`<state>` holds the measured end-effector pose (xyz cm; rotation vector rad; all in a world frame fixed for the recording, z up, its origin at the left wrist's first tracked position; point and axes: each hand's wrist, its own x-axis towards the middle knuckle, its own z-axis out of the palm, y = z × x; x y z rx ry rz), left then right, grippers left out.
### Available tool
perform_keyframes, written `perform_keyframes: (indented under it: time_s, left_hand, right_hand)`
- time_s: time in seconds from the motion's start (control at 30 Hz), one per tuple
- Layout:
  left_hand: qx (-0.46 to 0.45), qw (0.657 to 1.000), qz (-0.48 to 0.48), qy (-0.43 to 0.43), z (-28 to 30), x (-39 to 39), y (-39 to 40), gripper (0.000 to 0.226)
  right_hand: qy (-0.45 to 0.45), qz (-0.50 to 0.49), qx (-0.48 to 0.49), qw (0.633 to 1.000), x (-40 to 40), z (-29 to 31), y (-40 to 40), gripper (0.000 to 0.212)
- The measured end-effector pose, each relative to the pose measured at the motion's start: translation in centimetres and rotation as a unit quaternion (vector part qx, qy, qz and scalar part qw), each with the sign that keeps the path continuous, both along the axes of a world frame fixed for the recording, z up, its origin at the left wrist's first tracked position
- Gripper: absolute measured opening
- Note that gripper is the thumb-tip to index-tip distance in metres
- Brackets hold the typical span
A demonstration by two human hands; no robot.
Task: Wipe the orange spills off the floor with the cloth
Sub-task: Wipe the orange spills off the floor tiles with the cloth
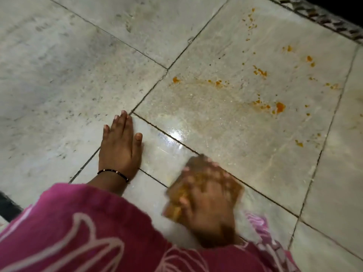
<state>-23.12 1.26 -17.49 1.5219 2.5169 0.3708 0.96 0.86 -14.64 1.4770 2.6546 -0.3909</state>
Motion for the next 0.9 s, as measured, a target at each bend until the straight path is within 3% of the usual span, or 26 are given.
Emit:
perform_keyframes:
  time_s: [0.13, 0.2, 0.3, 0.47, 0.63, 0.77, 0.83, 0.9]
  left_hand:
    - [0.028, 0.999, 0.008, -0.024, 0.2, 0.0, -0.2, 0.068]
    - [0.032, 0.999, 0.01, -0.036, 0.3, 0.1, -0.3, 0.068]
    - [0.032, 0.999, 0.012, -0.042, 0.4, 0.2, -0.3, 0.068]
    - [0.02, 0.999, 0.013, -0.029, 0.1, 0.1, -0.2, 0.068]
    - [0.001, 1.0, 0.003, -0.024, 0.4, 0.3, -0.2, 0.073]
    - [-0.082, 0.996, -0.035, 0.024, 0.7, 0.5, 0.4, 0.091]
    - [-0.098, 0.993, -0.06, 0.032, 0.8, 0.8, 1.1, 0.096]
    - [-0.091, 0.992, -0.084, 0.022, 0.7, 1.5, 2.0, 0.098]
  right_hand:
    - [0.034, 0.124, 0.029, 0.991, -6.9, -0.5, 5.0, 0.055]
    - [0.02, 0.081, 0.018, 0.996, -6.8, -0.6, 10.3, 0.052]
    - [-0.001, -0.064, 0.037, 0.997, -1.3, -0.8, 15.1, 0.05]
    - [-0.038, -0.13, 0.039, 0.99, 6.3, -0.1, 6.9, 0.06]
    - [-0.012, 0.021, 0.024, 0.999, 0.0, -0.7, 0.6, 0.061]
    - [0.025, 0.211, 0.013, 0.977, -1.7, -1.0, 9.1, 0.052]
    - [0.026, 0.196, 0.014, 0.98, -0.2, -1.2, 13.9, 0.05]
    - [0.022, 0.083, 0.035, 0.996, 2.1, -1.4, 16.6, 0.051]
